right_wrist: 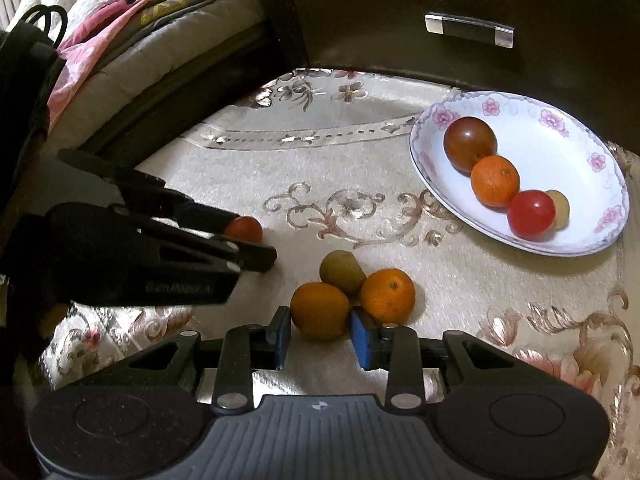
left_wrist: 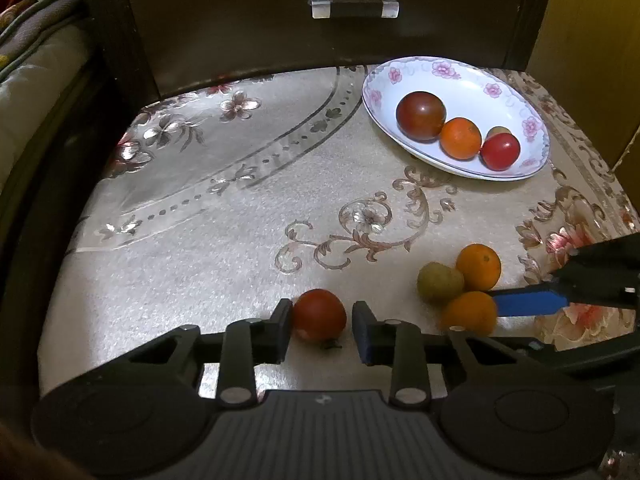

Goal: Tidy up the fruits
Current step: 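Grasp the red tomato with the left gripper while the right grasps an orange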

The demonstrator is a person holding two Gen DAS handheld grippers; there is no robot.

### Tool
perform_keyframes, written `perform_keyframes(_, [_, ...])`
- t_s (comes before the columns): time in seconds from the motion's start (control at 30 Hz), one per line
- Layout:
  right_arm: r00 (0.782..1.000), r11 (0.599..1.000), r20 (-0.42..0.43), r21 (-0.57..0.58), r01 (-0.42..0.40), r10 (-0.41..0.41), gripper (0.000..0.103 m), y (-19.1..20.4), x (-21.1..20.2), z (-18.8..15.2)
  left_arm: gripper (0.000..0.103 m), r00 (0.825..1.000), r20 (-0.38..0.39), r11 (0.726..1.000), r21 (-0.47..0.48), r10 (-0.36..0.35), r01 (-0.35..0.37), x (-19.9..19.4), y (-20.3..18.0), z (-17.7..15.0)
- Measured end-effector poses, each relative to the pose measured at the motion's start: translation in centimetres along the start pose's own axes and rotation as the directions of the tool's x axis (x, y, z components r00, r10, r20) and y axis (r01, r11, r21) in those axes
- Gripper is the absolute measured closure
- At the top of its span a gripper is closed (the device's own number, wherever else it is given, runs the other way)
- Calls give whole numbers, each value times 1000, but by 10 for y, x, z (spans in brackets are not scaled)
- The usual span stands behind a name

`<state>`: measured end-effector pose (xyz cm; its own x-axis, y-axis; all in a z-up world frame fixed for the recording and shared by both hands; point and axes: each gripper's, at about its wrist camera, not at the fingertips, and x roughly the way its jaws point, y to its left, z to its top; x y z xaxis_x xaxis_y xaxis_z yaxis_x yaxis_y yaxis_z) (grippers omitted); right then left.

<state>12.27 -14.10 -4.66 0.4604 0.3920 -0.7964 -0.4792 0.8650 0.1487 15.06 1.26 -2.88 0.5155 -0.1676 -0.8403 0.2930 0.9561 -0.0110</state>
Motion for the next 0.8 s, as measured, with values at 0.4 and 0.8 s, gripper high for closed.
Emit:
perform_keyframes(0.4, [999, 998, -18, 47, 46, -45, 76, -4, -32, -26, 63, 1000, 7, 1000, -6, 15, -15, 6, 2, -2])
perform_keyframes(0.8, [999, 998, -11, 31, 51, -51, 75, -3, -25, -27, 67, 1000, 3, 1000, 20, -2, 2, -11, -9, -7])
